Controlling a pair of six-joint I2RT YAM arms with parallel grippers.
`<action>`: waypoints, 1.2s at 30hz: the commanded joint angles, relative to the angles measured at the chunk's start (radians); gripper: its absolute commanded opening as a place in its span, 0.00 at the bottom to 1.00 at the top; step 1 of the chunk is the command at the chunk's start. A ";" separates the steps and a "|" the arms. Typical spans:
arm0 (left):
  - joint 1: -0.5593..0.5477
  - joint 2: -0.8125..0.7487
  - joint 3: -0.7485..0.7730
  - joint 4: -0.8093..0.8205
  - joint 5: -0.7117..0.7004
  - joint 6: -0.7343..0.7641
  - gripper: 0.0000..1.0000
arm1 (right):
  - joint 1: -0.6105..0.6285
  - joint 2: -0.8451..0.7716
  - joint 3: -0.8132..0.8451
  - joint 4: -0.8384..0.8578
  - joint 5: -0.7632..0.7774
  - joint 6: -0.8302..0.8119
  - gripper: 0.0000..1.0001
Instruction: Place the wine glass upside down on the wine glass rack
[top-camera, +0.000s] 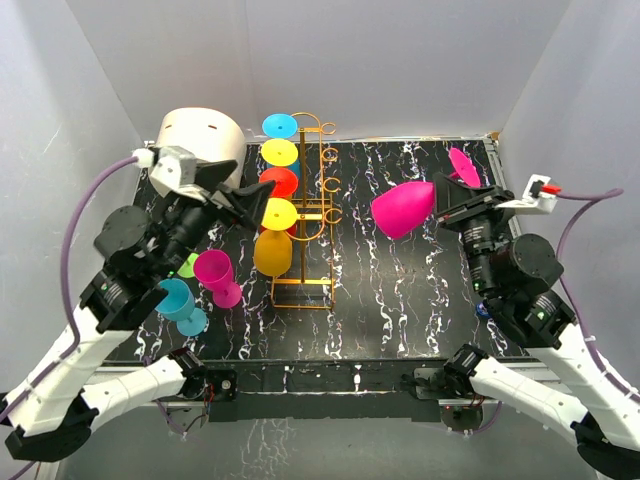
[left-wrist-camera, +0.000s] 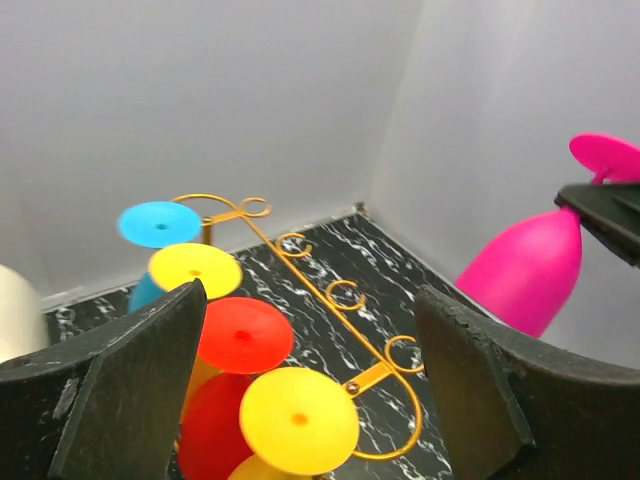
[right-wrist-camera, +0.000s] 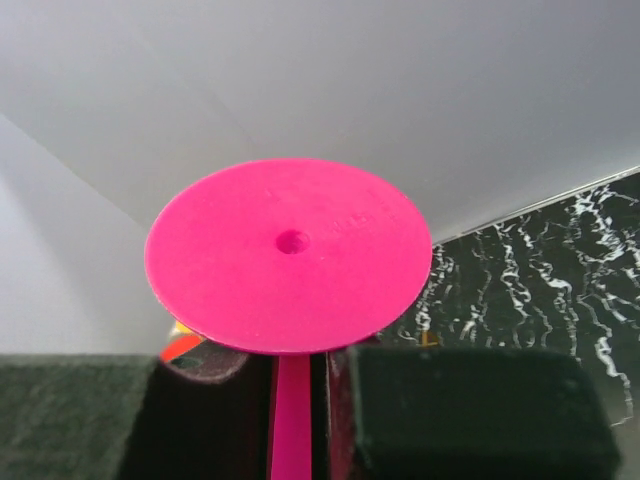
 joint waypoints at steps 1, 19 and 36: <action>-0.002 -0.086 -0.049 0.018 -0.160 0.045 0.84 | 0.005 0.051 0.014 0.036 -0.125 -0.238 0.00; -0.002 -0.131 -0.087 0.006 -0.229 -0.039 0.84 | -0.257 0.444 0.184 0.172 -0.477 -0.470 0.00; -0.002 -0.061 -0.044 0.029 -0.366 -0.190 0.87 | -0.366 0.776 0.428 0.175 -0.900 -0.509 0.00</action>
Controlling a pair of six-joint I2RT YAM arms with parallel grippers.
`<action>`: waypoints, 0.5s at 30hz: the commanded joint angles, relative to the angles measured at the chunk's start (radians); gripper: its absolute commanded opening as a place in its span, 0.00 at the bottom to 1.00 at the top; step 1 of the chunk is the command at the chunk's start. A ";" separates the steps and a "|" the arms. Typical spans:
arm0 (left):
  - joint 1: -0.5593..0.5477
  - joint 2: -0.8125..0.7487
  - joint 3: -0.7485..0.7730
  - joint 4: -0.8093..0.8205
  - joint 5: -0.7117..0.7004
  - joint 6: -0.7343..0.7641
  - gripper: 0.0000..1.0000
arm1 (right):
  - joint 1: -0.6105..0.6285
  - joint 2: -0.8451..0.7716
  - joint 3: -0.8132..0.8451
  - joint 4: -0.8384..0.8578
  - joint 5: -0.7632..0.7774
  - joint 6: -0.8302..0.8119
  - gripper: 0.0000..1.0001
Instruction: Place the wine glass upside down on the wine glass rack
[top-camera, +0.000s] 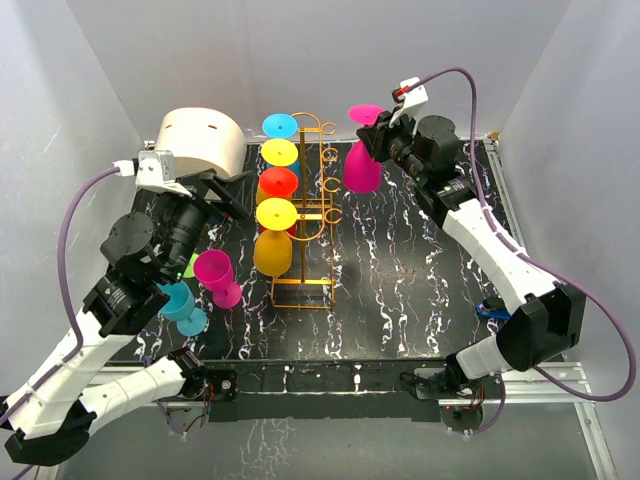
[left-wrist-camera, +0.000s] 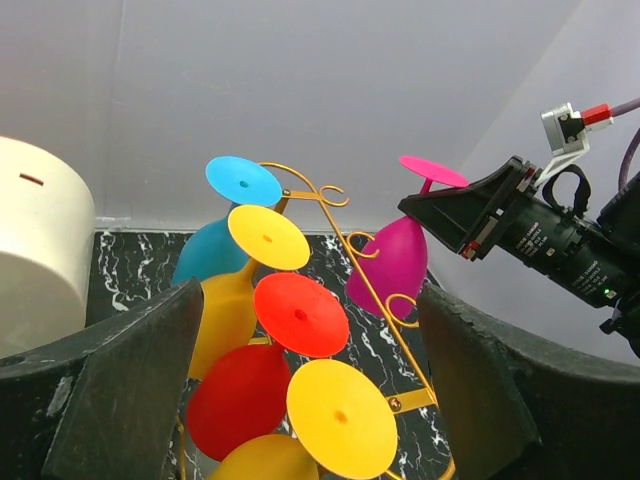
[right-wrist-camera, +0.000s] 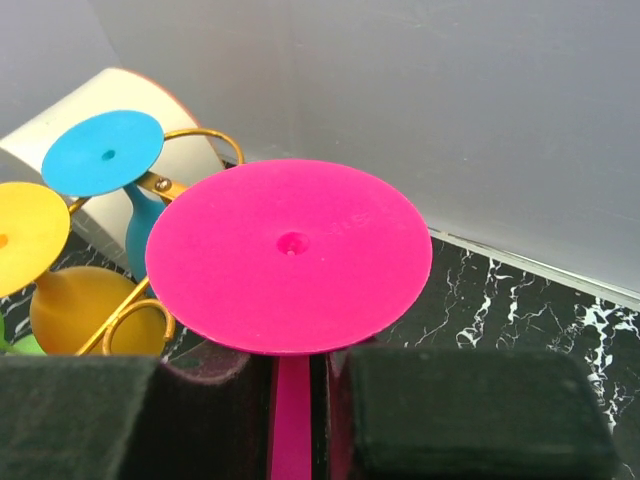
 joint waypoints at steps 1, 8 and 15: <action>-0.002 0.014 0.040 0.046 -0.068 -0.041 0.87 | -0.007 0.015 0.065 0.050 -0.109 -0.062 0.00; -0.002 0.024 0.033 0.092 -0.088 -0.075 0.90 | -0.014 0.079 0.071 0.071 -0.137 -0.129 0.00; -0.002 0.041 0.078 0.061 -0.095 -0.109 0.93 | -0.020 0.124 0.053 0.165 -0.227 -0.121 0.00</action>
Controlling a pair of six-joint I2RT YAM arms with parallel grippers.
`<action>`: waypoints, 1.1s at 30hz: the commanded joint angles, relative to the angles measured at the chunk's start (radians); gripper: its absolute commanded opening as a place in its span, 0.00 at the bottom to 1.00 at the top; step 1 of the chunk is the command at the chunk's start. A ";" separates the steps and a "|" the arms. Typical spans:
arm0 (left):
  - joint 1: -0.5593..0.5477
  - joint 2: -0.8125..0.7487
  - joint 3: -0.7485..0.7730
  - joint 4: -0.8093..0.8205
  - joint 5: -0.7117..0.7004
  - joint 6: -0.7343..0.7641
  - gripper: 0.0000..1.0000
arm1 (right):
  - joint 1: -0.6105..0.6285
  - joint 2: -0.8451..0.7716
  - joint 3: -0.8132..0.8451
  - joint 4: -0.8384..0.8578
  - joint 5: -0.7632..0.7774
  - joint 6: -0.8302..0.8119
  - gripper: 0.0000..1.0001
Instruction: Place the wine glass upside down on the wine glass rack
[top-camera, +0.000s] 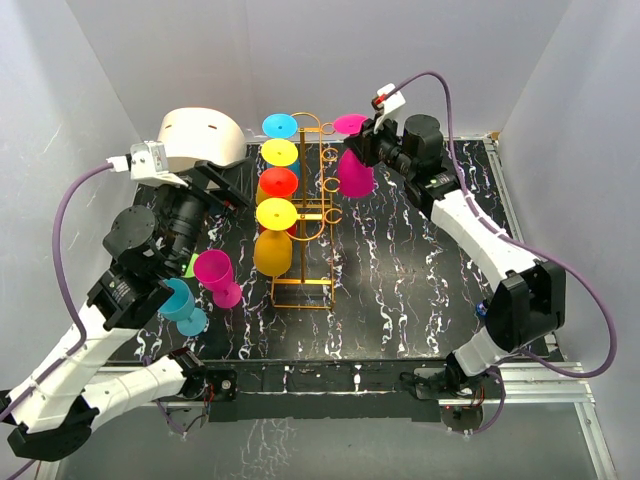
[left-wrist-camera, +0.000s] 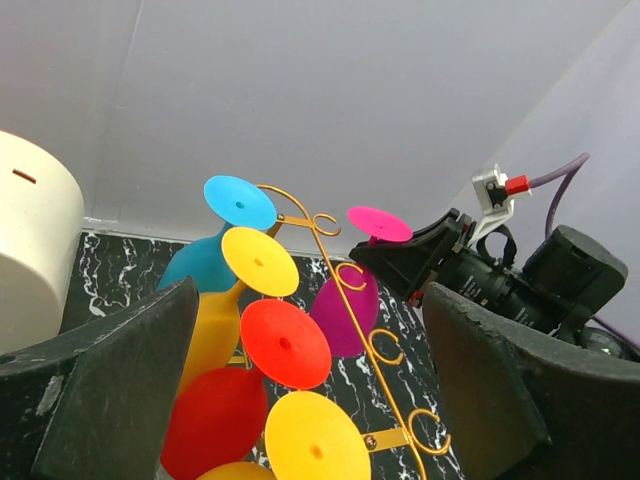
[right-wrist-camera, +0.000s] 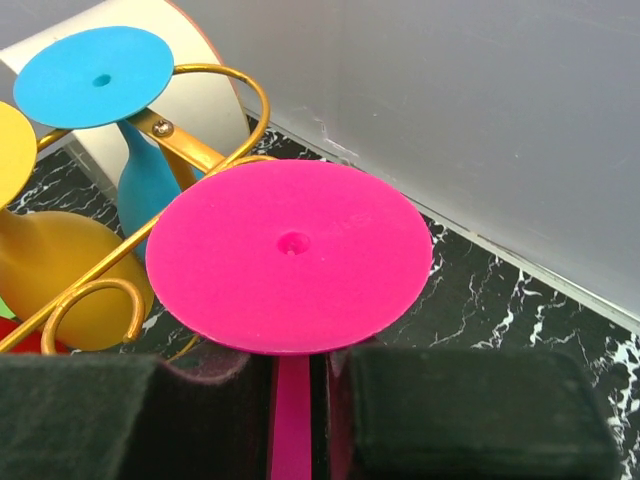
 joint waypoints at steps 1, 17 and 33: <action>-0.002 -0.003 0.057 0.011 -0.024 -0.025 0.93 | -0.006 0.017 0.046 0.137 -0.064 -0.015 0.00; -0.002 0.047 0.085 -0.007 0.021 -0.022 0.95 | -0.017 0.099 0.056 0.216 -0.123 0.019 0.00; -0.002 0.028 0.082 -0.028 -0.010 -0.011 0.96 | -0.018 0.152 0.102 0.239 -0.199 0.021 0.00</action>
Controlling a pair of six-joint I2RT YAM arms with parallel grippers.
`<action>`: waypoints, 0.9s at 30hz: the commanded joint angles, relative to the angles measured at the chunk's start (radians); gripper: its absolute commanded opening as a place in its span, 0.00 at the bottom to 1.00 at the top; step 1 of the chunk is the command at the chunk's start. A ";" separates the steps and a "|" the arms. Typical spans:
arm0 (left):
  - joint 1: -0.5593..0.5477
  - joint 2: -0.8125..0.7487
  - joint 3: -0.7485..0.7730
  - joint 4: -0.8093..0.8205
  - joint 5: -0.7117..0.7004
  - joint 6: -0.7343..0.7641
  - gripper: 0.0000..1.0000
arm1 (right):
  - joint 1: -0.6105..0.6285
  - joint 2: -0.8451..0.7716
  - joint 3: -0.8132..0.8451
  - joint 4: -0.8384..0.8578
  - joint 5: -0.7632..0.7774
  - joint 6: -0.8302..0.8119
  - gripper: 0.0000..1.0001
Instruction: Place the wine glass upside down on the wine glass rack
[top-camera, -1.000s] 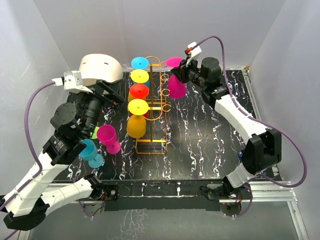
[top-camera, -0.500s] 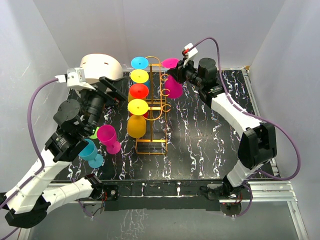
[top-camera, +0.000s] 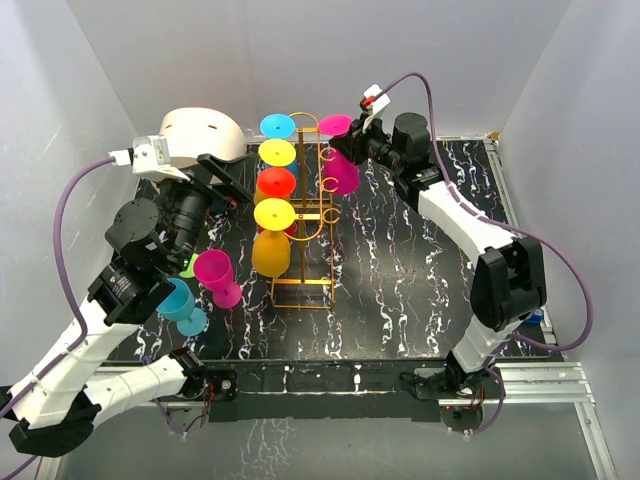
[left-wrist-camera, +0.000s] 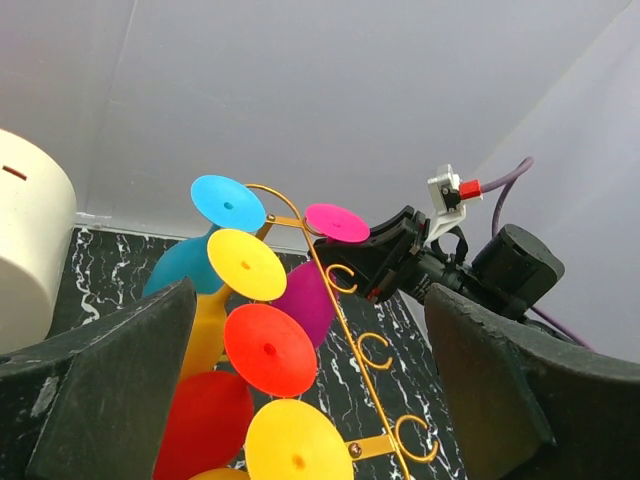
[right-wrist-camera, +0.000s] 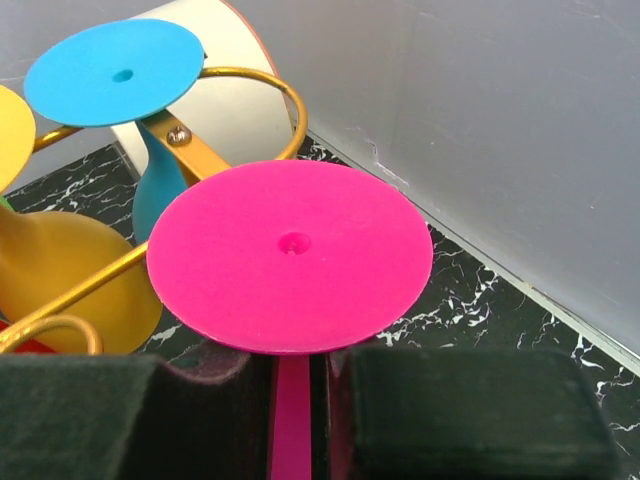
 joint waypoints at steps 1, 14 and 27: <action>-0.002 -0.013 0.032 -0.002 -0.010 0.021 0.96 | -0.004 0.016 0.082 0.071 -0.022 0.012 0.00; -0.002 -0.018 0.033 -0.005 -0.018 0.034 0.97 | -0.004 0.039 0.088 0.065 -0.131 0.024 0.00; -0.002 0.022 0.072 -0.056 0.003 0.205 0.99 | -0.004 0.033 0.074 0.090 -0.068 0.108 0.39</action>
